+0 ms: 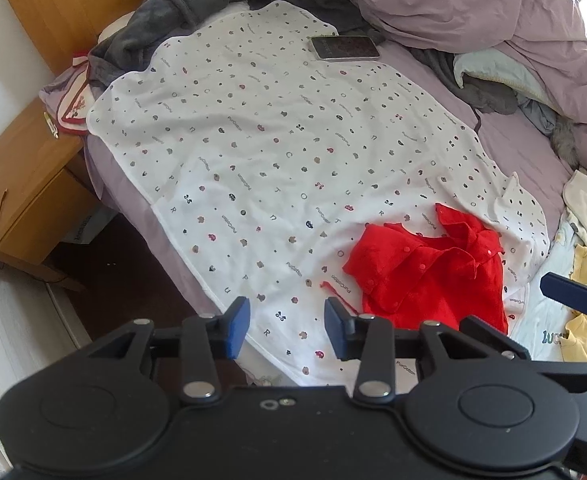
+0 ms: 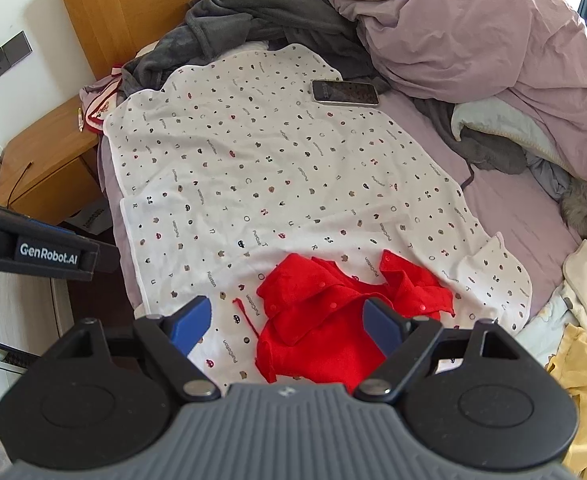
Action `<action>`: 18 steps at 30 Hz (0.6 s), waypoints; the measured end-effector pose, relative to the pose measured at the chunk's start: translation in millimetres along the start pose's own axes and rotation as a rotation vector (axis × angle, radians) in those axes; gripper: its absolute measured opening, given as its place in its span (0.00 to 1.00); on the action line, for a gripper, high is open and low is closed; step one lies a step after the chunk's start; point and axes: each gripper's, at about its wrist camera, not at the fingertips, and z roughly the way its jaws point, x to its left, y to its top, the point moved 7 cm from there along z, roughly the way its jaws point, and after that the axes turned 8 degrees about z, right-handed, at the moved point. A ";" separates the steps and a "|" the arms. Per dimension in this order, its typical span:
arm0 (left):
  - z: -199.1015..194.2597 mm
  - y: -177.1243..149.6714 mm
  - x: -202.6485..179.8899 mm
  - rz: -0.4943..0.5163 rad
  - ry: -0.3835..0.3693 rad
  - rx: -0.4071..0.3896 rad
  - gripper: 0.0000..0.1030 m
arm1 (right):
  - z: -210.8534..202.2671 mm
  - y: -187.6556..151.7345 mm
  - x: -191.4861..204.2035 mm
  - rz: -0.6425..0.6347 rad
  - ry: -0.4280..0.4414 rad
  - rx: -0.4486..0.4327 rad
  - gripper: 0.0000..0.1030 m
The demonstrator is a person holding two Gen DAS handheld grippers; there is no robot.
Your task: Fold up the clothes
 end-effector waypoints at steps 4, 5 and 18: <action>-0.8 0.2 -0.4 0.000 -0.005 -0.002 0.39 | -0.8 3.3 1.5 -0.006 -0.004 -0.011 0.83; -1.0 0.1 -0.5 0.000 -0.009 -0.002 0.39 | -1.2 4.2 1.6 -0.004 -0.004 -0.014 0.83; -0.7 1.9 3.0 -0.014 -0.008 0.007 0.39 | -0.2 2.0 6.3 0.005 -0.002 -0.005 0.83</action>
